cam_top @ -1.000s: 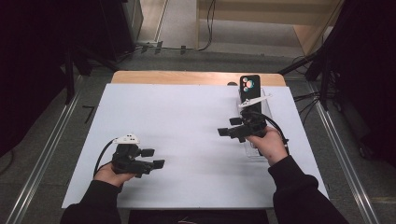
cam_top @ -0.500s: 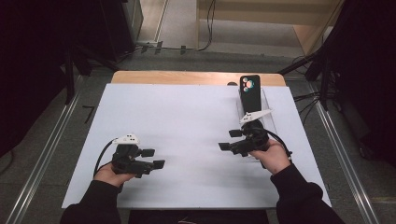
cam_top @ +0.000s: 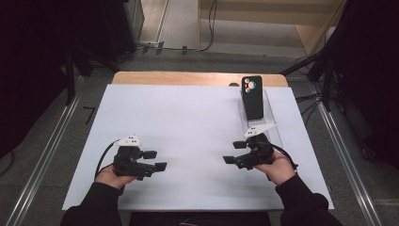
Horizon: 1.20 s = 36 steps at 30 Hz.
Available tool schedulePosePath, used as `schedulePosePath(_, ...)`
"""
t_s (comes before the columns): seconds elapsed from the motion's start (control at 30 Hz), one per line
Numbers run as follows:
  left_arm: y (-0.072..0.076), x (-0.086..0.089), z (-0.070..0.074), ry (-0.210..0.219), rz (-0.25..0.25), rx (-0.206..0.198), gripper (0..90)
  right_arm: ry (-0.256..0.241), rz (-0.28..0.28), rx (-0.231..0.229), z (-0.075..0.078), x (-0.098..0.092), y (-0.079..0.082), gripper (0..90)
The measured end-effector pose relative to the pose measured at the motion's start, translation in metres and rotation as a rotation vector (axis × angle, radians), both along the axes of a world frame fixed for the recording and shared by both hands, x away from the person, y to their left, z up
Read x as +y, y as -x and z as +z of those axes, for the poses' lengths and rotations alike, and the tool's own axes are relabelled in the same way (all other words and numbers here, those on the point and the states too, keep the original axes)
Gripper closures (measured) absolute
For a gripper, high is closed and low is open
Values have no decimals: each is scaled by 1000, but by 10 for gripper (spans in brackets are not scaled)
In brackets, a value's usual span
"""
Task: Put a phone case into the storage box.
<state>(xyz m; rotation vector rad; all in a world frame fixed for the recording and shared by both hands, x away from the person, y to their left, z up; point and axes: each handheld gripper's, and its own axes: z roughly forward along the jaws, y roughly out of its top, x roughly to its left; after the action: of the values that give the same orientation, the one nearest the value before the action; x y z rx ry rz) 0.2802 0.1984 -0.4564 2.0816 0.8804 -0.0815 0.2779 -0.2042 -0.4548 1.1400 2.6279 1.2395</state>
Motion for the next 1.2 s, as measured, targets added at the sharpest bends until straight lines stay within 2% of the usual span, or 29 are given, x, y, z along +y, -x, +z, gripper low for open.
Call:
schedulePosePath(0.37,2,-1,0,1,-17,2,290,34,7,1,-8,-11,14,228)
schedulePosePath(0.53,4,-3,0,0,-24,2,290,29,-4,18,-11,-17,20,228)
schedulePosePath(1.2,5,-1,-1,1,-22,2,290,49,-39,46,-21,-44,26,228)
